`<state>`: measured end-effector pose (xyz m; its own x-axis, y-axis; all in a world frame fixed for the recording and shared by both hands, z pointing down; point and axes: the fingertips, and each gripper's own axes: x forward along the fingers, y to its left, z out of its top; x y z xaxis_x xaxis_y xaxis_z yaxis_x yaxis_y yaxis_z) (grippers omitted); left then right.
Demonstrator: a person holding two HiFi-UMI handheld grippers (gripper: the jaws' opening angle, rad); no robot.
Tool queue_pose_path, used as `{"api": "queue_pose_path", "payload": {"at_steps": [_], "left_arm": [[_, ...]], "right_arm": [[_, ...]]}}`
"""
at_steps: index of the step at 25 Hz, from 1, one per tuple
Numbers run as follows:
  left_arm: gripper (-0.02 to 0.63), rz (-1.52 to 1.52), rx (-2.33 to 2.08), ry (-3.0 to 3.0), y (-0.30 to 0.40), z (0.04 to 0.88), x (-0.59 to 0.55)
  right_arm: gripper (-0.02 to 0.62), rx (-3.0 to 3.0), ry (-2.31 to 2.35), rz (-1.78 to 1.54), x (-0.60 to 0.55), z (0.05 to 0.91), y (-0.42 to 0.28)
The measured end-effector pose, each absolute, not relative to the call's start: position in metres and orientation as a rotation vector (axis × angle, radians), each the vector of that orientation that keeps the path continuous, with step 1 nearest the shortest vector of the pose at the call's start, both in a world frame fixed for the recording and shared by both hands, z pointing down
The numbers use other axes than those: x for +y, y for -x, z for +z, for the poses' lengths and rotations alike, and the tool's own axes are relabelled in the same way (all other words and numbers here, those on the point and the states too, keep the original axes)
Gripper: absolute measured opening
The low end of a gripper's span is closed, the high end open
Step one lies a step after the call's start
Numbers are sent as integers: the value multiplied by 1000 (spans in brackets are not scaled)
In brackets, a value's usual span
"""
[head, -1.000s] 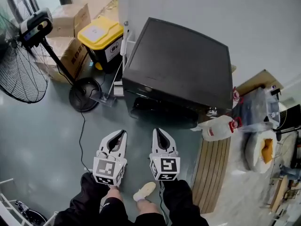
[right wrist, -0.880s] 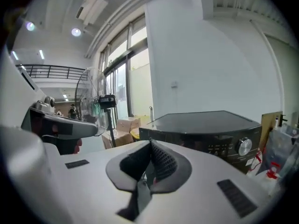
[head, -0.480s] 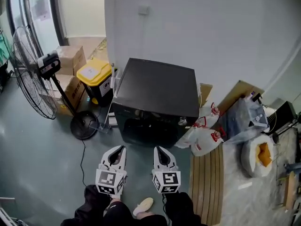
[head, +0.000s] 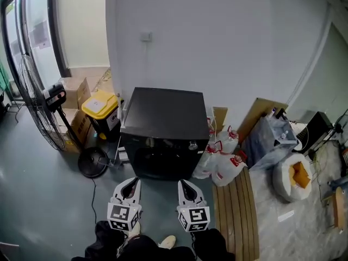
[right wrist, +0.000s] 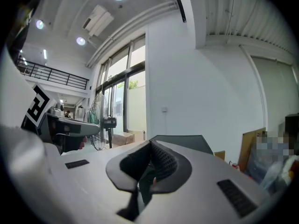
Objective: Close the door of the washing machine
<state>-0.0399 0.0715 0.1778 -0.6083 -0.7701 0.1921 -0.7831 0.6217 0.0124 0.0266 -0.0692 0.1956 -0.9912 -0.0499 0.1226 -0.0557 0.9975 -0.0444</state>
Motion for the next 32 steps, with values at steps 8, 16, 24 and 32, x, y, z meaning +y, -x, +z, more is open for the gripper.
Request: {"api": "queue_pose_path", "payload": {"at_steps": [8,16,24,32], "left_arm": [[32,109,-2645,-1319,10,171,80],[32,111,-2653,-1337,0,163,79],[32,117,-2646,-1344,-3,165,79],[32,118,-2641,-1342,-3,169,80]], "right_arm": [[17,-3033,-109,55,-62,188,-69],[15,-3045,-136,45,-65,183,-76],[15,-3037,-124,37,-60,187,-78],[15,-3036,-122,47,-59,189,-80]]}}
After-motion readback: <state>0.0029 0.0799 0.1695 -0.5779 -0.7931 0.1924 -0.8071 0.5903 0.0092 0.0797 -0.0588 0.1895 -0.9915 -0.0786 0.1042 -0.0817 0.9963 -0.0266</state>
